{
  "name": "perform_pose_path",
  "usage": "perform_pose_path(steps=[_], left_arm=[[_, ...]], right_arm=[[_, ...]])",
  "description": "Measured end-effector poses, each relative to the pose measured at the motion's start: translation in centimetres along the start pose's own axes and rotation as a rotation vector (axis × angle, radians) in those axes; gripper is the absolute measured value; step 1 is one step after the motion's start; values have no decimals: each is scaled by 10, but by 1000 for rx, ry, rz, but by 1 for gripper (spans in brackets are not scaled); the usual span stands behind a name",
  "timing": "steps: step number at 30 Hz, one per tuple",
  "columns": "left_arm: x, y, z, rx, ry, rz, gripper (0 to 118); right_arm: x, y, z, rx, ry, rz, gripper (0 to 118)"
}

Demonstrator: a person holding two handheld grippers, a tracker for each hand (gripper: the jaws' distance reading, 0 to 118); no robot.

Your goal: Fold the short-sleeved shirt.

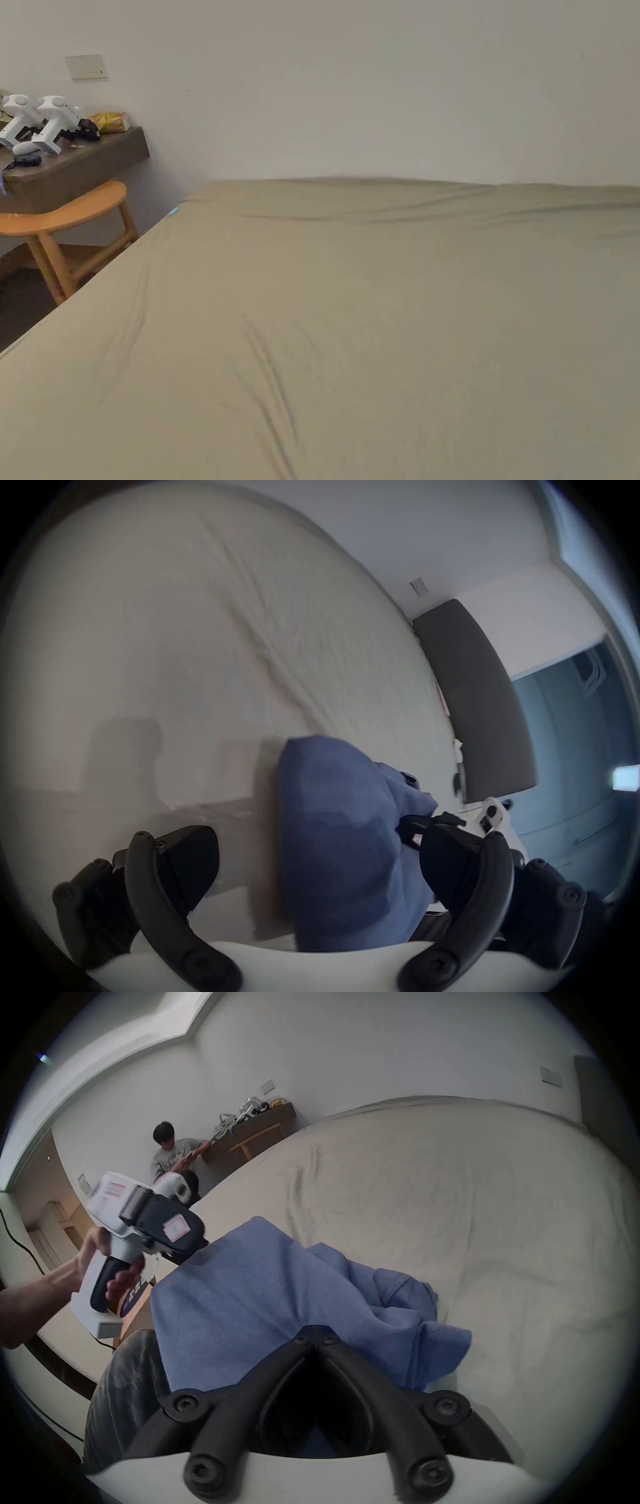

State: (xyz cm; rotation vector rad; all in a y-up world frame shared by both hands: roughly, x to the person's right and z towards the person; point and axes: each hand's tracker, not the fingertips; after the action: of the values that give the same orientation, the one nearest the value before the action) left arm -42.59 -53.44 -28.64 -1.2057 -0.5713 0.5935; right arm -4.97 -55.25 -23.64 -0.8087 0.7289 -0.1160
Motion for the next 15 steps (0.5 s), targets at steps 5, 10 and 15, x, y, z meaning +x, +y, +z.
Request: perform_pose_path(steps=[5,10,15], left_arm=[[0,8,-26,-36,-217,80,115],[10,11,-36,-45,-245,99,76],[0,0,-35,35,-153,85,32]], right_arm=[[-9,-7,8,12,-44,106,1],[-2,-5,8,15,-20,26,1],[-7,-4,12,29,-33,88,2]])
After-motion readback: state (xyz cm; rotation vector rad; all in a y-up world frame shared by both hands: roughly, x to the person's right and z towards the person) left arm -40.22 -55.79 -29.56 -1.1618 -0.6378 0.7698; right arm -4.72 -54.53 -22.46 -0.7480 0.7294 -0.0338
